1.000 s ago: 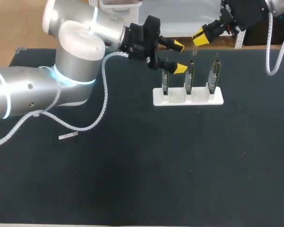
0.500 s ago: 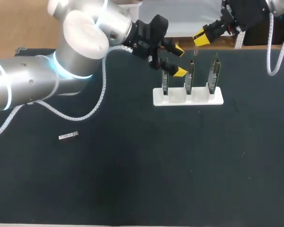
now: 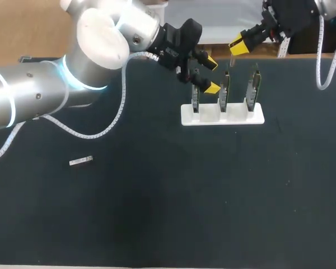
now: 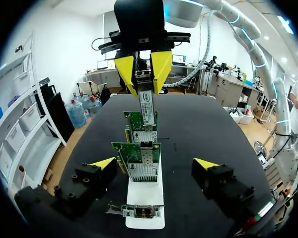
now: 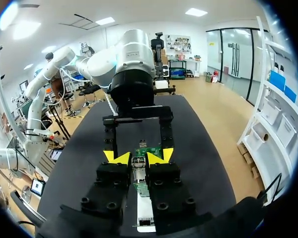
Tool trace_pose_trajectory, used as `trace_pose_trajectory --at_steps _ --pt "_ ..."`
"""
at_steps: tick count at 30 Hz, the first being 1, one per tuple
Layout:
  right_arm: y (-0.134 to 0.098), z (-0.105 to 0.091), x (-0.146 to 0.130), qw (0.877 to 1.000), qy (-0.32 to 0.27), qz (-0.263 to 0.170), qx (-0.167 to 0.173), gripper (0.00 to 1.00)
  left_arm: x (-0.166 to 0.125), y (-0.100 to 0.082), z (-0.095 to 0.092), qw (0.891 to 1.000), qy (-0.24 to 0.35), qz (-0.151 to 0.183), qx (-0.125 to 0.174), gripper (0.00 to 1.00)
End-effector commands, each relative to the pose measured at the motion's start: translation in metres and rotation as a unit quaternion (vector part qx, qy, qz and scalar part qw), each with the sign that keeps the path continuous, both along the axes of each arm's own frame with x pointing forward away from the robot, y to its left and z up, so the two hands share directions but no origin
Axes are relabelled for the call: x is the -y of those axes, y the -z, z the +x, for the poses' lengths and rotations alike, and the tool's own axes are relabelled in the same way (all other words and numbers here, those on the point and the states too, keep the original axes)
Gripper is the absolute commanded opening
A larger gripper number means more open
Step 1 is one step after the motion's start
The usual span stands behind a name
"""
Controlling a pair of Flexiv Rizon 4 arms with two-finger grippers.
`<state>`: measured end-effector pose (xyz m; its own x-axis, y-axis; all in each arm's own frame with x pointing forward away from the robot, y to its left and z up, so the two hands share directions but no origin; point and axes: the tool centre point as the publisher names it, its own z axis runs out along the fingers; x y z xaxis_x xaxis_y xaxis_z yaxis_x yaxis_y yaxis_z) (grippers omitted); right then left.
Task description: Pick up the optical module with the left hand, and insert it into the network port with the right hand.
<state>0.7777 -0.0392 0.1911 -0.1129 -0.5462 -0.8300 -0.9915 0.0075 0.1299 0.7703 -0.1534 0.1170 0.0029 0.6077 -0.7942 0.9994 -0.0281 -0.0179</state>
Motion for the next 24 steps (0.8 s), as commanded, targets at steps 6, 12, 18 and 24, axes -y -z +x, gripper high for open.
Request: trace_pose_trajectory --at_steps 6,12,18,24 --pt "-0.0009 0.0003 0.0005 1.000 0.001 -0.001 0.001 0.00 0.0020 0.0032 0.0034 1.000 0.004 0.010 -0.006 1.00" --pt "-0.0007 0.0005 0.0016 1.000 0.002 -0.001 0.002 0.00 0.0022 0.0042 0.0043 1.000 0.003 0.021 -0.005 1.00" --pt "0.0000 0.0010 0.0024 1.000 0.004 0.000 0.001 0.00 0.0032 0.0068 0.0033 1.000 0.000 0.029 -0.004 1.00" --pt "0.0005 0.0020 0.0032 1.000 0.004 0.000 0.001 0.00 0.0030 0.0075 0.0039 1.000 -0.001 0.031 -0.005 1.00"
